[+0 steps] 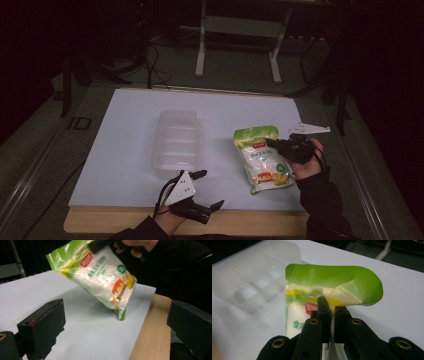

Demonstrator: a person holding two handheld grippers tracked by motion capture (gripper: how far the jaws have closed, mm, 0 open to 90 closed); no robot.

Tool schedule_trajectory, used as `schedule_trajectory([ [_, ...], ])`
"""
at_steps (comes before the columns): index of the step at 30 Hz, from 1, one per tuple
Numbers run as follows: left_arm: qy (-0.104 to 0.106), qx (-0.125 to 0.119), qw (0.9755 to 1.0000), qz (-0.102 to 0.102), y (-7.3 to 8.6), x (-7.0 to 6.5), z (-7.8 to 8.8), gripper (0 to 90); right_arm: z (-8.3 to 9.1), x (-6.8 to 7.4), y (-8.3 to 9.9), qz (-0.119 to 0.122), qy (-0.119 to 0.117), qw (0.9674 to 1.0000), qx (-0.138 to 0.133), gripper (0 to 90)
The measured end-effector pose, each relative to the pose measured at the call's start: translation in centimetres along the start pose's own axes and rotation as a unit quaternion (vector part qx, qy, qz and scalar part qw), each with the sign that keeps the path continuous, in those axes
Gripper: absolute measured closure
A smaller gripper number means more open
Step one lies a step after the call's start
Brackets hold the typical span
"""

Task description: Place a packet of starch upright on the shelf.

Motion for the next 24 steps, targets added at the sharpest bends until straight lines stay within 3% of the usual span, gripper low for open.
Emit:
schedule_trajectory([
  [4,0.008,0.000,1.0000,0.005,-0.5,-0.4,-0.1,2.4,1.1,1.0,-0.1,0.005,-0.008,0.9999,-0.011,87.6],
  [8,0.008,0.001,1.0000,-0.003,-1.1,-0.6,-0.1,2.4,2.0,1.9,-0.2,0.008,-0.020,0.9995,-0.023,87.7],
  [11,0.018,-0.003,0.9996,-0.021,-2.1,-0.6,0.0,2.4,3.2,2.9,-0.6,0.016,-0.024,0.9989,-0.037,87.8],
  [15,0.015,0.001,0.9992,-0.036,-3.6,-0.3,-0.3,2.4,4.3,3.5,-1.3,0.023,-0.026,0.9979,-0.055,87.8],
  [20,0.027,0.012,0.9995,-0.011,-5.1,0.1,-1.3,2.4,5.3,4.1,-2.6,0.030,-0.029,0.9966,-0.071,87.8],
  [24,0.034,0.021,0.9992,-0.009,-5.5,0.5,-2.1,2.4,5.8,4.9,-3.5,0.036,-0.035,0.9953,-0.083,87.8],
])
Point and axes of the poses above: each handheld gripper's, and its own axes: z roughly backward along the jaws, y roughly out of its underside, x roughly to its left, the point moved 4 cm from there along -z, roughly forward along the jaws, and after that the axes turned 9 degrees about -y, right-handed, at the moved point
